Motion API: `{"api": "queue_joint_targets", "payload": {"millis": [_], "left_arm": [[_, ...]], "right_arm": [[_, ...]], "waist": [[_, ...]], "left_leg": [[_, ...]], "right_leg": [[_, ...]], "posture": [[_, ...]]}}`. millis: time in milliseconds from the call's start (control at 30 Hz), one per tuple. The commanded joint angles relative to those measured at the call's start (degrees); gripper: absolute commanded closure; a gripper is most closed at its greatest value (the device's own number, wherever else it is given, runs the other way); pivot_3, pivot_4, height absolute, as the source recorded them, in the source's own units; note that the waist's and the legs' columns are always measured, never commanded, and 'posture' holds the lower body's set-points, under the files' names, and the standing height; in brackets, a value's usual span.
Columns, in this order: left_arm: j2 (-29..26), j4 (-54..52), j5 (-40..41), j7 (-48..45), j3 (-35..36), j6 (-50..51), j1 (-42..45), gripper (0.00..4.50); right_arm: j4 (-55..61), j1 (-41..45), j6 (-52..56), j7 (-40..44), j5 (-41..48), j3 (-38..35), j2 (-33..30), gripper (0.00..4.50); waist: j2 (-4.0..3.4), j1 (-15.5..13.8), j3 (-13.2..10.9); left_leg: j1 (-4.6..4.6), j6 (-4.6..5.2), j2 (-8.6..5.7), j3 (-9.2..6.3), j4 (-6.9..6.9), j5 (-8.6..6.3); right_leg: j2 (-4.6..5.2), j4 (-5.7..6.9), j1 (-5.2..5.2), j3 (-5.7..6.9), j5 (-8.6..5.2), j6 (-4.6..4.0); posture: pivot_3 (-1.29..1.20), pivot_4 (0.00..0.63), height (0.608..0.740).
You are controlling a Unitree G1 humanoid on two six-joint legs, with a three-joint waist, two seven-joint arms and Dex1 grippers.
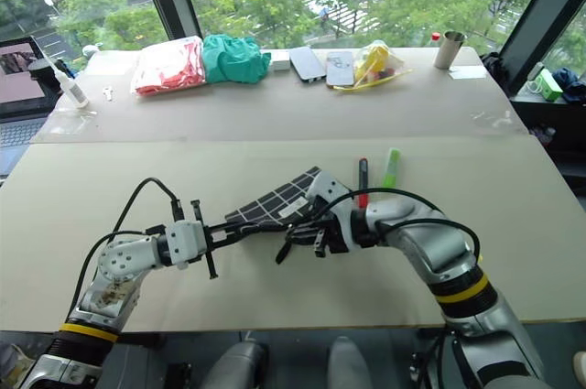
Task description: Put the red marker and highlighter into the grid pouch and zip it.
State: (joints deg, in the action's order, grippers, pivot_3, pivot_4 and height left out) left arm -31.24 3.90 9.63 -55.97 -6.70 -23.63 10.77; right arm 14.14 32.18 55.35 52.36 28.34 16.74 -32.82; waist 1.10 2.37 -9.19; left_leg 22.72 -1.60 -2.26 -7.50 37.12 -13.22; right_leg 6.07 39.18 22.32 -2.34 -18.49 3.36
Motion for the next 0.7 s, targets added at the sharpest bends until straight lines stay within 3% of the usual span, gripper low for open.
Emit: {"api": "queue_joint_targets", "payload": {"millis": [33,100,367,600,700], "left_arm": [[-0.22,-2.13,1.08,0.16,0.47,-0.19,0.11,4.50],[-0.22,-1.91,1.04,0.07,0.43,-0.19,0.37,4.50],[-0.11,-0.09,0.98,-0.30,0.54,-0.39,2.29,4.50],[-1.73,0.93,1.69,-0.23,2.92,-0.86,2.02,4.50],[-3.12,2.15,2.33,-0.53,4.67,-1.52,1.35,4.50]], "right_arm": [[-0.52,1.12,-1.43,-0.84,-0.79,-0.86,0.53,4.43],[-1.71,1.11,-3.00,-1.49,-1.86,-1.04,0.90,4.43],[-1.03,1.55,-0.02,1.88,3.23,-7.15,-1.64,1.89],[2.45,-2.82,-3.47,6.66,5.46,-14.92,-11.70,1.89],[-1.70,-1.06,-5.03,-0.26,2.21,-18.26,-10.48,1.89]], "waist": [[0.00,0.03,0.00],[0.00,0.05,0.00],[0.00,0.03,0.00],[0.00,-0.25,0.00],[0.00,0.20,0.00]], "left_leg": [[0.00,0.00,0.00,0.00,0.00,0.00],[-0.01,0.00,0.00,0.00,0.00,0.00],[0.01,0.00,0.00,0.00,0.00,0.00],[0.02,0.00,-0.01,0.00,0.00,0.00],[0.01,0.01,0.00,0.02,0.00,0.00]], "right_leg": [[0.00,0.01,0.00,0.00,0.00,0.00],[0.00,0.01,0.00,0.00,0.00,0.00],[0.00,0.01,0.01,0.00,0.00,0.00],[0.01,-0.01,-0.01,0.02,0.00,0.00],[0.01,-0.01,0.00,0.01,0.00,0.00]], "posture": [[0.00,0.150,0.740],[0.00,0.150,0.740],[0.00,0.150,0.740],[0.00,0.150,0.740],[0.00,0.150,0.740]]}}
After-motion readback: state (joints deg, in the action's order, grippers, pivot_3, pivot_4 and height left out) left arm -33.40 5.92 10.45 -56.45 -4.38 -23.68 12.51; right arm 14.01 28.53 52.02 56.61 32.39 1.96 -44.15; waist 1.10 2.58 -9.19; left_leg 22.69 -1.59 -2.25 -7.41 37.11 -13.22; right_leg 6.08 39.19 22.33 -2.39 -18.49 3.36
